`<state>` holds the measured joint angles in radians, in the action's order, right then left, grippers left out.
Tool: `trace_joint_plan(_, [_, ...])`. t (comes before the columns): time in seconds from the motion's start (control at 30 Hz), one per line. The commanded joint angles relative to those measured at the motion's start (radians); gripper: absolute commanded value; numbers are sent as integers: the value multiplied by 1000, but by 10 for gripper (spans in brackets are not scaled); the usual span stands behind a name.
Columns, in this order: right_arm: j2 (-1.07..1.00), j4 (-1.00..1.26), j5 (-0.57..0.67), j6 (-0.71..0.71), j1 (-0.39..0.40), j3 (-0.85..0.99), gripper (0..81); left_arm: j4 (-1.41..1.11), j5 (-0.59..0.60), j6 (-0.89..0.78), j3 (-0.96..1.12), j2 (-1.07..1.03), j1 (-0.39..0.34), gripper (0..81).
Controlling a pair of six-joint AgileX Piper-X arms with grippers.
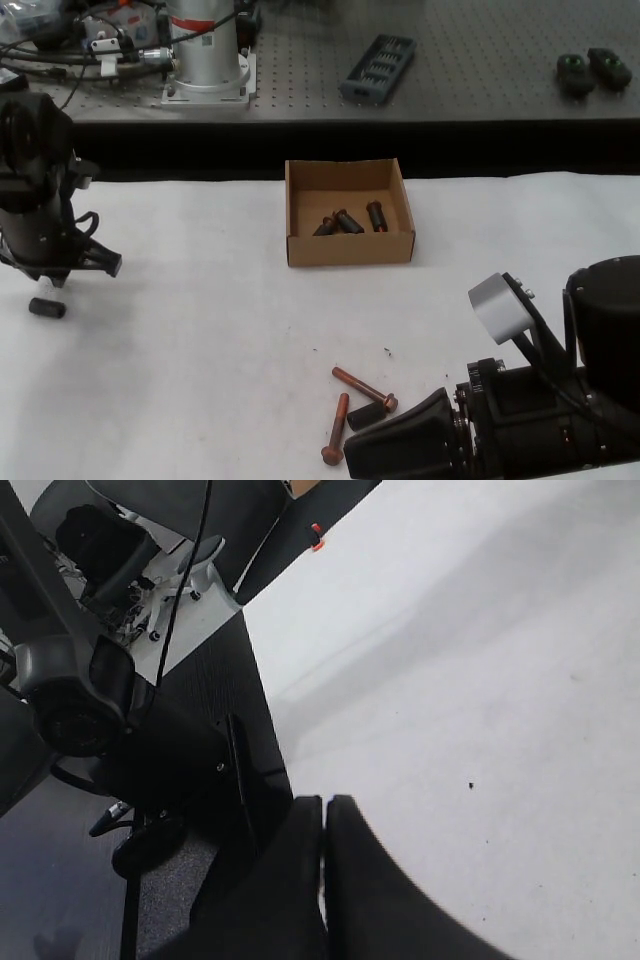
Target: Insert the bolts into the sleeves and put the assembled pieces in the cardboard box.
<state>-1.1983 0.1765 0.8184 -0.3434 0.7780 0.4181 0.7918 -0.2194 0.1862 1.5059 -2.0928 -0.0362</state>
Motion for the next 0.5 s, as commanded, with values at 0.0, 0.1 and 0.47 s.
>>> trace_joint_plan(0.0, [15, 9, 2, 0, 4, 0, 22, 40, -20, -1, 5, 1, 1, 210])
trace_joint_plan(0.1, [15, 9, 2, 0, 4, 0, 22, 96, -50, -1, 5, 1, 1, 210])
trace_joint_plan(0.47, [15, 9, 2, 0, 4, 0, 22, 204, -62, 10, 5, 1, 1, 210])
